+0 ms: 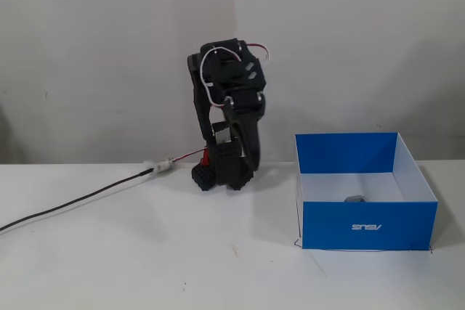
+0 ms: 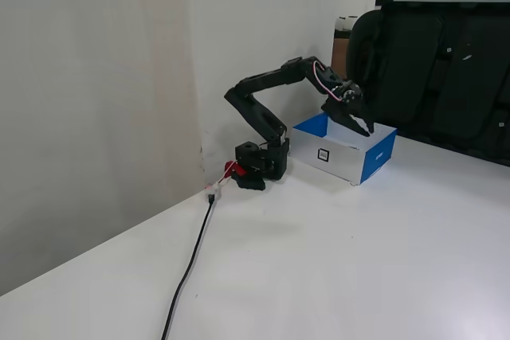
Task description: Pick the gray block and keep it in the box.
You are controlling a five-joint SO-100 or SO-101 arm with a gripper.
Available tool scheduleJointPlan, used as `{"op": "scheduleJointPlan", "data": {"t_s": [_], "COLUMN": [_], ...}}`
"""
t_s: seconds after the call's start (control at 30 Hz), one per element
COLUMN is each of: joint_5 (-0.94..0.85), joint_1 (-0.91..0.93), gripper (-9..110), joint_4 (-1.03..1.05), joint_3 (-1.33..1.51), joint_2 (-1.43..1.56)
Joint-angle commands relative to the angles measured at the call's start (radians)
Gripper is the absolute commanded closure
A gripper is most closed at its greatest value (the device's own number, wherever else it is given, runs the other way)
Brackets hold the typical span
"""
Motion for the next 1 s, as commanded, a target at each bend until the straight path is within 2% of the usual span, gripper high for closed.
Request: {"op": "scheduleJointPlan", "data": {"t_s": [0.0,0.17,0.53,0.6,0.8,0.97], "joint_5": [-0.029,-0.069,-0.138,-0.150,-0.158,-0.158], "joint_1": [0.080,0.186,0.190,0.179,0.213,0.272], "gripper": [101,101,101,101,101,101], "joint_4": [-0.063,-0.143,-0.255,-0.222,-0.178,-0.103], "joint_3": [0.038,0.189,0.606,0.673,0.716,0.772], "joint_2": [0.071,0.178,0.638,0.744,0.792,1.008]}}
